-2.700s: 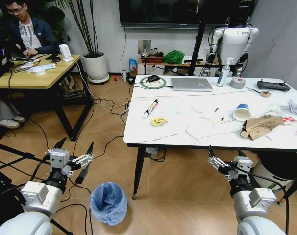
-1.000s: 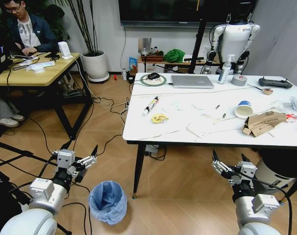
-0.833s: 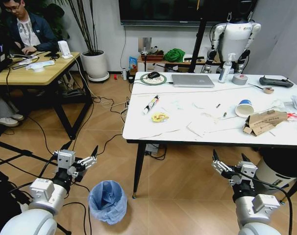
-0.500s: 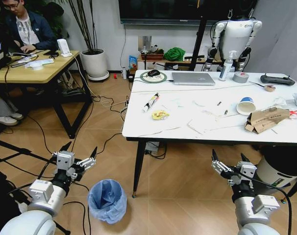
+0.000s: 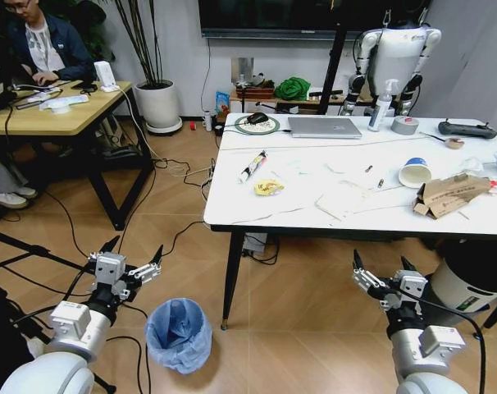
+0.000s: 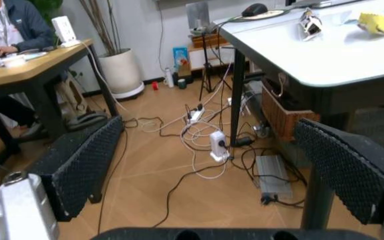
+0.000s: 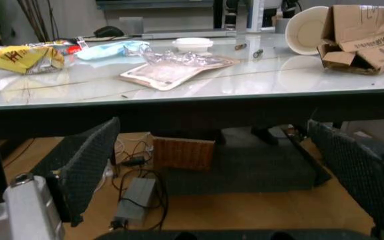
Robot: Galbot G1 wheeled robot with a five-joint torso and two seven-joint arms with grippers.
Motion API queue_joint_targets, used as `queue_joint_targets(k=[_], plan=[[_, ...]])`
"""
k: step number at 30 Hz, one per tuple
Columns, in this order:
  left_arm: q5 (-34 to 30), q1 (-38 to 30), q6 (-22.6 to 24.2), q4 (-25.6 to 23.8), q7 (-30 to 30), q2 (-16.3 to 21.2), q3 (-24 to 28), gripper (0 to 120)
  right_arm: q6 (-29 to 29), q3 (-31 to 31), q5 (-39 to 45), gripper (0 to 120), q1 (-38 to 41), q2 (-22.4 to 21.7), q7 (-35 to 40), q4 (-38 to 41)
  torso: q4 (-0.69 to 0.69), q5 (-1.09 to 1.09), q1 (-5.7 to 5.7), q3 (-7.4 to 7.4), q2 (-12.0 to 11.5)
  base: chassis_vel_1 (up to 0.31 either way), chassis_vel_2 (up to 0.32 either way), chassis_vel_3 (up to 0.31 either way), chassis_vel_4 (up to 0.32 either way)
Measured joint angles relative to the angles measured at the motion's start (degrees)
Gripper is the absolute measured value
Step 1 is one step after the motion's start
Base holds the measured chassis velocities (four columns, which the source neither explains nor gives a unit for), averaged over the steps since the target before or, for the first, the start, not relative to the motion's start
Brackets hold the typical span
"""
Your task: Pick up the trash bin and place the trash from the table into it.
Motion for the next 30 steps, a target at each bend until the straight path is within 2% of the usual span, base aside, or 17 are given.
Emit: queue_joint_targets(k=[30], plan=[[0.26,-0.17,0.10,-0.22,0.35,0.23,-0.22,100,0.73,-0.58,-0.81,100,0.28,1.16,-0.12,-0.46,0.00,0.00,-3.16,-4.34,-7.51,0.000,0.000,0.000,0.000]])
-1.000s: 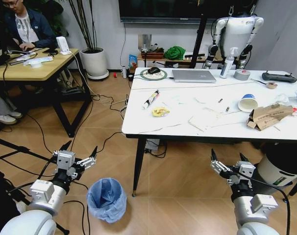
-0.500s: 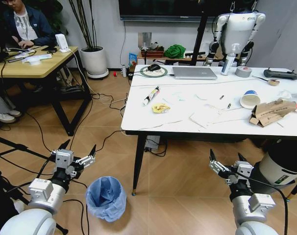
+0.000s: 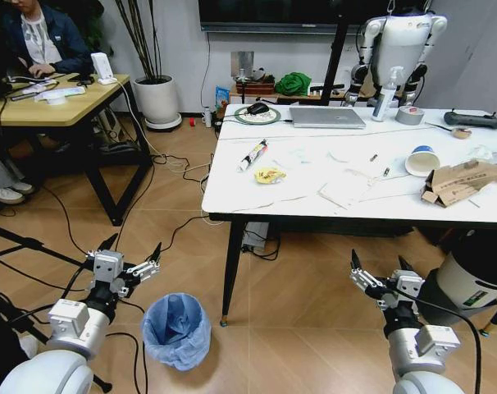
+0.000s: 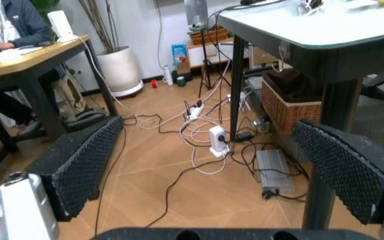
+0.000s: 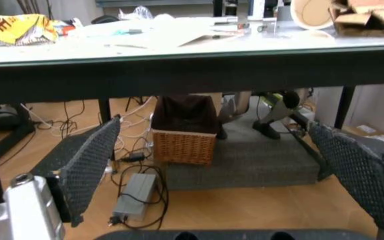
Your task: Pick up the trash bin and place the trash from the table into it.
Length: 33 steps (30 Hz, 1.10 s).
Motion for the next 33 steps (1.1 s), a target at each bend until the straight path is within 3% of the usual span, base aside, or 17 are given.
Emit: queue_joint_targets(k=[33], plan=[[0.19,0.01,-0.82,1.11,0.03,-0.41,-0.08,100,0.81,-0.74,-0.30,100,-0.18,0.33,0.05,-0.70,0.00,0.00,-3.18,-4.79,-7.96,0.000,0.000,0.000,0.000]])
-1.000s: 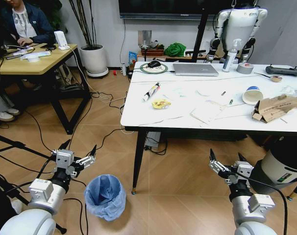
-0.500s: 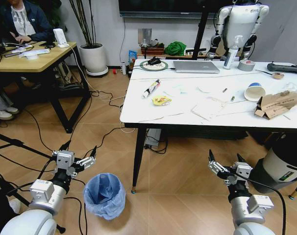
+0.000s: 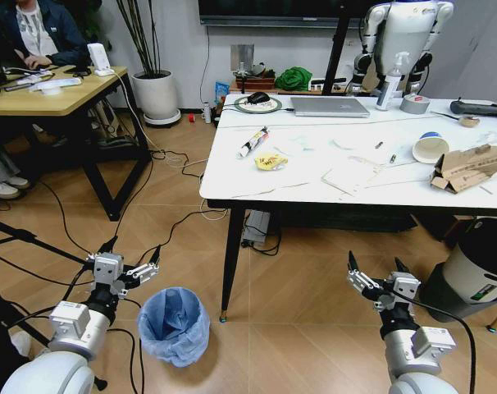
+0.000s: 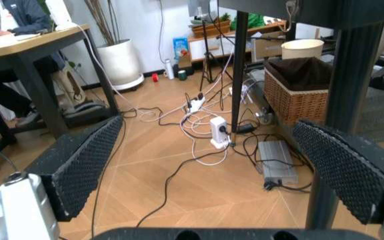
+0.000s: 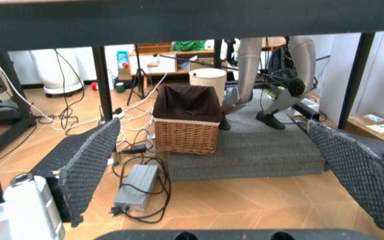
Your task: Pick up the trash bin and place the trash from the table into it.
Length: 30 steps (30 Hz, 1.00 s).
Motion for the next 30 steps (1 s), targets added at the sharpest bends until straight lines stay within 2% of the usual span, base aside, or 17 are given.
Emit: queue_joint_targets(k=[30], plan=[[0.08,1.15,-1.40,0.32,-0.27,0.83,-0.18,100,0.51,0.19,-0.15,100,0.70,0.30,0.06,-0.18,0.00,0.00,-2.62,-4.53,-7.14,0.000,0.000,0.000,0.000]])
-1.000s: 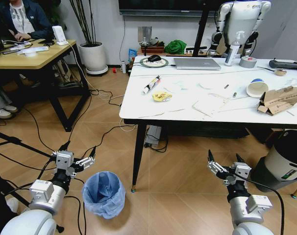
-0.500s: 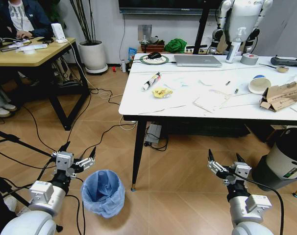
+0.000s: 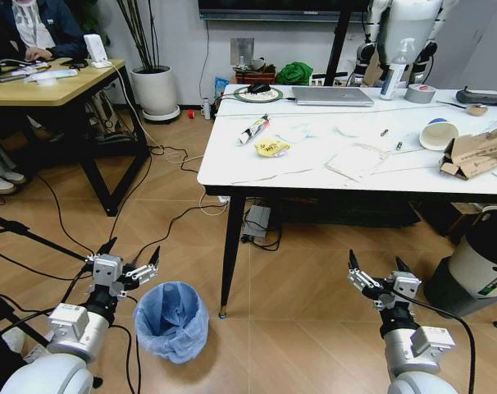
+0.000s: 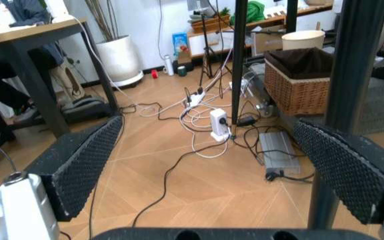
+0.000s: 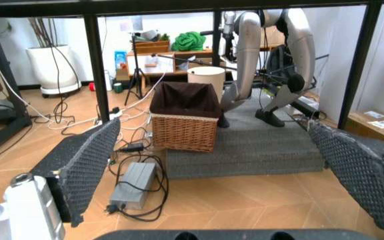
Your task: Pick up the trash bin and place the trash from the table into it.
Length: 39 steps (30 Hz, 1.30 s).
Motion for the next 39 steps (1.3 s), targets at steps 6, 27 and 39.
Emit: queue_joint_targets(k=[6,27,39], plan=[[-0.28,-0.35,-0.71,0.98,0.04,0.62,0.39,100,0.42,0.00,-0.14,100,-0.14,0.17,0.03,-0.03,0.00,-0.01,-0.50,-0.79,-1.29,0.000,0.000,0.000,0.000],[-1.93,1.45,-0.93,2.61,-1.08,1.83,-0.59,100,0.64,-0.18,0.68,100,1.02,0.24,0.61,-1.51,0.00,0.00,-2.15,-4.15,-6.30,0.000,0.000,0.000,0.000],[1.98,2.24,-1.71,2.37,-0.99,0.77,0.11,100,0.94,0.06,1.46,100,1.68,-0.35,0.63,-2.61,0.00,0.00,-3.03,-5.88,-8.91,0.000,0.000,0.000,0.000]])
